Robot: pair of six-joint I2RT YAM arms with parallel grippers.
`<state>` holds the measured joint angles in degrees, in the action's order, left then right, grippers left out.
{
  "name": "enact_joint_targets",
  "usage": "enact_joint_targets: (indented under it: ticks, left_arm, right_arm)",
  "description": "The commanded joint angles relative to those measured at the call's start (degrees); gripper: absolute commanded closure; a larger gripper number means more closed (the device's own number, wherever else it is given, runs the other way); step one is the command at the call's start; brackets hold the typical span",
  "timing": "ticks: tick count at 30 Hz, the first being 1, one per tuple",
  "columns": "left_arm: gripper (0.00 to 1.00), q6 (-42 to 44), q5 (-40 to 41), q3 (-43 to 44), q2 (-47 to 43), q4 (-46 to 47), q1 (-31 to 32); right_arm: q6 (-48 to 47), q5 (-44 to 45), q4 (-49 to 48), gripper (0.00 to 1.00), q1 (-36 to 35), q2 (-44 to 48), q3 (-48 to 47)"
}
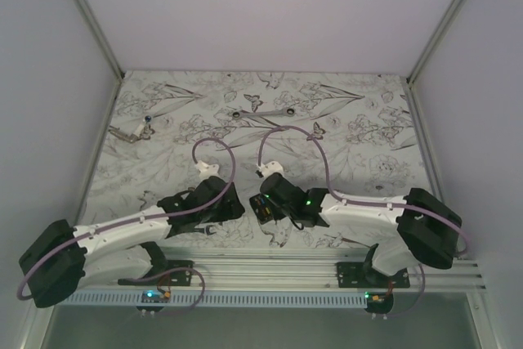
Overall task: Snap on the fuse box
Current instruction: Install the fuse at the fuse box base.
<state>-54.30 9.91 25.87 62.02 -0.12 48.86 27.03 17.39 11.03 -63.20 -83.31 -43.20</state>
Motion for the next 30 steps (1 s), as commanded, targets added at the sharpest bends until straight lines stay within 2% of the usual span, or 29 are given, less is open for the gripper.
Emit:
enact_joint_targets:
  ticks: [1, 20, 26, 30]
  left_arm:
    - [0.39, -1.41, 2.76, -1.41, -2.65, -5.16, -1.15]
    - [0.15, -3.04, 3.18, -2.83, -6.53, -7.81, -2.87]
    - [0.13, -3.19, 3.24, -2.8, -6.82, -8.13, -2.98]
    - [0.13, -3.32, 3.19, -2.76, -6.74, -8.22, -3.07]
  right_arm:
    - [0.74, 2.12, -0.09, 1.0, -0.69, -0.99, -2.39]
    - [3.04, 3.35, 0.89, 1.0, -0.96, -4.0, -3.04]
    - [3.71, 3.51, 1.82, 1.0, -1.34, -4.48, -3.03]
    - [3.67, 3.61, 2.36, 0.95, -1.66, -3.15, -3.37]
